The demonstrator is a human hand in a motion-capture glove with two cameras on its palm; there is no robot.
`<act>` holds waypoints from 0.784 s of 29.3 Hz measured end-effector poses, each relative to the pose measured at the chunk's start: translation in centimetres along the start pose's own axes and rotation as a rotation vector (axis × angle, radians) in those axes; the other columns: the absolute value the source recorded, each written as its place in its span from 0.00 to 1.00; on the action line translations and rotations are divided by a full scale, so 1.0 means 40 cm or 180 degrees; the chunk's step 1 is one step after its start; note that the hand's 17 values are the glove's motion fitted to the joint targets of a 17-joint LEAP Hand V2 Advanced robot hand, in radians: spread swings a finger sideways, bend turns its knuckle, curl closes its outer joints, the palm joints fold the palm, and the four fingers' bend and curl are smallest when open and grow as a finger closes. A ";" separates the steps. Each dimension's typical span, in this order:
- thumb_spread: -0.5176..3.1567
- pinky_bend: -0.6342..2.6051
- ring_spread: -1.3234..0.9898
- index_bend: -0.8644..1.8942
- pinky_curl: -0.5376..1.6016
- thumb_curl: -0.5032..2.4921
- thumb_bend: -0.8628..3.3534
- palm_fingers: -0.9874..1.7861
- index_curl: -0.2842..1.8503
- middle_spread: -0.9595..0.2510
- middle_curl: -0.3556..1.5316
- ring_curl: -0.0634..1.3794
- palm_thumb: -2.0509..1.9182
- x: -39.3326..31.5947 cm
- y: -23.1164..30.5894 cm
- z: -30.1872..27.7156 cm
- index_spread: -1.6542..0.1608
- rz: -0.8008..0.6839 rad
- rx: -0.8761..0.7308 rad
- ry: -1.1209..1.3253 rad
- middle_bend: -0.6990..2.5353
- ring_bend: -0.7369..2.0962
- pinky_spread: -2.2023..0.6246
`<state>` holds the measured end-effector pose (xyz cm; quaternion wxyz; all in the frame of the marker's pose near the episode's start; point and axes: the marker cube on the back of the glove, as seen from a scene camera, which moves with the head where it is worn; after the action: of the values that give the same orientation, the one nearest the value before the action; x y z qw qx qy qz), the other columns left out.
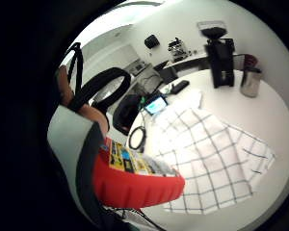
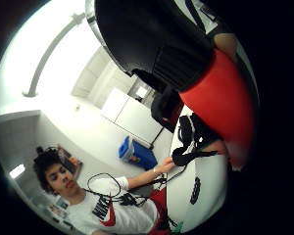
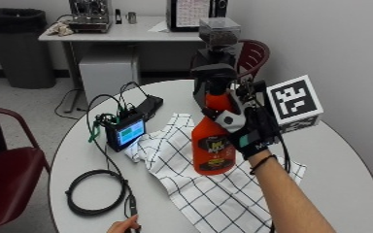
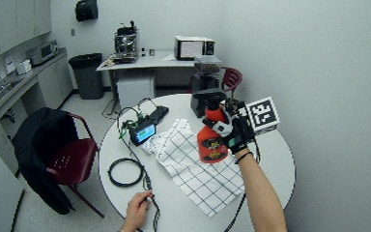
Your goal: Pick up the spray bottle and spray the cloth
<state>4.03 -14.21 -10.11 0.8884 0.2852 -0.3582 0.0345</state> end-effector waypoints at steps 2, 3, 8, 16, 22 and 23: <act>0.39 0.40 0.52 0.34 0.45 0.34 0.20 0.78 0.24 0.72 0.44 0.36 0.76 0.008 0.008 0.034 0.76 0.0015 0.0008 -0.0099 0.36 0.49 0.71; 0.39 0.40 0.52 0.34 0.45 0.34 0.20 0.78 0.24 0.72 0.45 0.36 0.76 0.013 0.012 0.050 0.76 0.0018 0.0013 -0.0143 0.36 0.49 0.71; 0.39 0.40 0.52 0.34 0.45 0.33 0.20 0.78 0.24 0.72 0.45 0.36 0.76 0.028 0.045 0.123 0.76 0.0101 -0.0019 -0.0355 0.36 0.49 0.71; 0.39 0.39 0.52 0.35 0.45 0.33 0.20 0.78 0.24 0.72 0.44 0.36 0.76 0.057 0.101 0.241 0.76 0.0127 -0.0223 -0.0474 0.36 0.48 0.71; 0.40 0.39 0.52 0.35 0.45 0.33 0.20 0.77 0.24 0.72 0.44 0.36 0.76 0.080 0.142 0.288 0.75 0.0221 -0.0366 -0.0566 0.37 0.48 0.71; 0.40 0.39 0.52 0.35 0.45 0.33 0.20 0.77 0.24 0.72 0.44 0.36 0.76 0.081 0.145 0.291 0.75 0.0196 -0.0380 -0.0591 0.37 0.48 0.71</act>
<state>-2.31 -16.02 1.58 0.8653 0.2226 -0.4489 0.0138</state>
